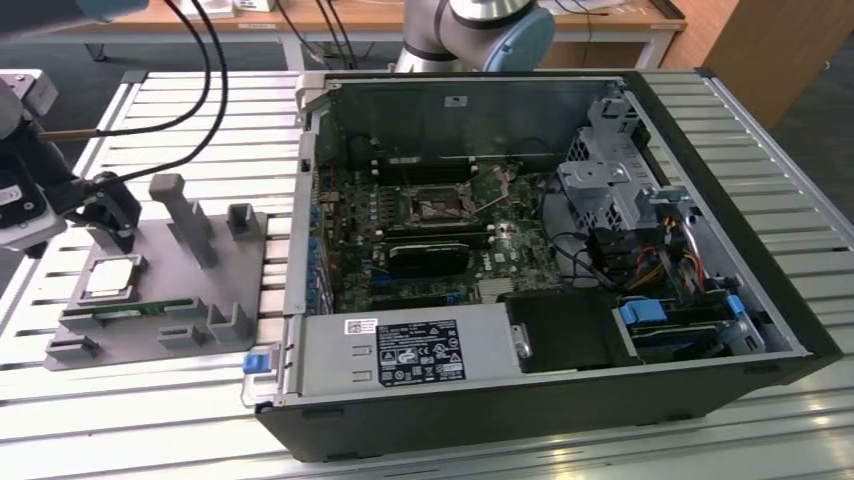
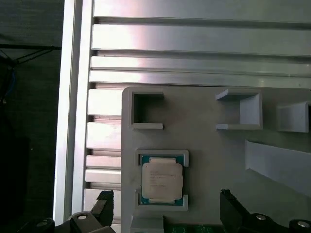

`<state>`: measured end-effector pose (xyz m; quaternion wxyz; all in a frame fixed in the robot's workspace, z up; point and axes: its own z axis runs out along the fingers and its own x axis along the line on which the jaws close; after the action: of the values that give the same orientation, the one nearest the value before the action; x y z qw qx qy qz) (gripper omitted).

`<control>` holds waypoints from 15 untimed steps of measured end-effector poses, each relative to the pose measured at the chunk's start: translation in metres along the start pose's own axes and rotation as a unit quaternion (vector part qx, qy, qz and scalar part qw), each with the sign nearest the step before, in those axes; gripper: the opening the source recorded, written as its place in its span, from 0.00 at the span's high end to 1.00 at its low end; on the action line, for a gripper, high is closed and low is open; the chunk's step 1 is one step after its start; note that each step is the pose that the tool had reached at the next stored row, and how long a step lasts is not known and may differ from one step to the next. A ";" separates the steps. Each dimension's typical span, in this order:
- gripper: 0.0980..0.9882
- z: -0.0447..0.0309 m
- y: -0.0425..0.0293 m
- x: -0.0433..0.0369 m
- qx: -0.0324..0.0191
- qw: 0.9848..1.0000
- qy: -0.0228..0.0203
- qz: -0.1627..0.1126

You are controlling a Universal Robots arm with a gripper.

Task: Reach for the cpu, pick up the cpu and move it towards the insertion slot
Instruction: 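Pick up the cpu and move it towards the insertion slot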

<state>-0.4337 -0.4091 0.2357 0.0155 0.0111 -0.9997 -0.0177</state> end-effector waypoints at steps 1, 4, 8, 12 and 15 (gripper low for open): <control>0.06 0.0018 -0.0003 0.0002 0.000 1.000 0.000 0.000; 0.06 0.0072 -0.0010 0.0007 0.000 1.000 0.000 0.000; 0.15 0.0146 -0.0021 0.0016 0.000 1.000 0.000 0.000; 0.15 0.0215 -0.0031 0.0016 0.000 1.000 -0.001 0.000; 0.17 0.0249 -0.0036 0.0016 0.000 1.000 -0.003 0.000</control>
<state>-0.4360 -0.4118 0.2108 0.0124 0.0114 -0.9997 -0.0176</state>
